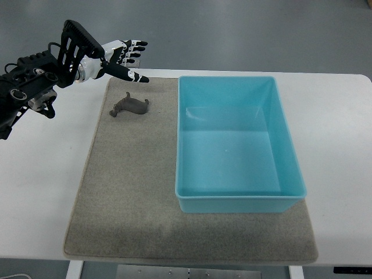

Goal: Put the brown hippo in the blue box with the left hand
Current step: 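Lower the left hand onto the brown hippo and close fingers around it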

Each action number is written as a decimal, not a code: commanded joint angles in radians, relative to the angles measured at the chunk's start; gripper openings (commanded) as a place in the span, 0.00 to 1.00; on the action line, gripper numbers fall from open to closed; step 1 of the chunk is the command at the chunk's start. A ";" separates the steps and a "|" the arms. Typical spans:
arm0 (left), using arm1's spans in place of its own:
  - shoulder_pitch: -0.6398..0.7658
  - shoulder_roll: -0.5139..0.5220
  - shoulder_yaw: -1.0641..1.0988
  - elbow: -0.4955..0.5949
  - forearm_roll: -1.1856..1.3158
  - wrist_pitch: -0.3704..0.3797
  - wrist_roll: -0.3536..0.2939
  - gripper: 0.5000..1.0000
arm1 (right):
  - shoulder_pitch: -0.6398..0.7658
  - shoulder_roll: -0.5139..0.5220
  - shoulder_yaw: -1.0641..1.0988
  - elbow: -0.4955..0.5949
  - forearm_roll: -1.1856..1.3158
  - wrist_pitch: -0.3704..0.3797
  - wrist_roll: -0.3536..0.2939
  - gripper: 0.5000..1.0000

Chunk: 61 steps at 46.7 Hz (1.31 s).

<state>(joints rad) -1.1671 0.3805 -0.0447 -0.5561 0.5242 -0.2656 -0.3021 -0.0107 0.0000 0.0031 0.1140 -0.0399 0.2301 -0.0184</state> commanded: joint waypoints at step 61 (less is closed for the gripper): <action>-0.028 0.006 0.068 -0.042 0.769 0.032 -0.072 0.88 | 0.000 0.000 0.000 -0.001 0.000 0.000 0.000 0.87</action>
<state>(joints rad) -1.1965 0.3868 0.0216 -0.5983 1.2919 -0.2404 -0.3724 -0.0107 0.0000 0.0031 0.1138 -0.0399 0.2301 -0.0184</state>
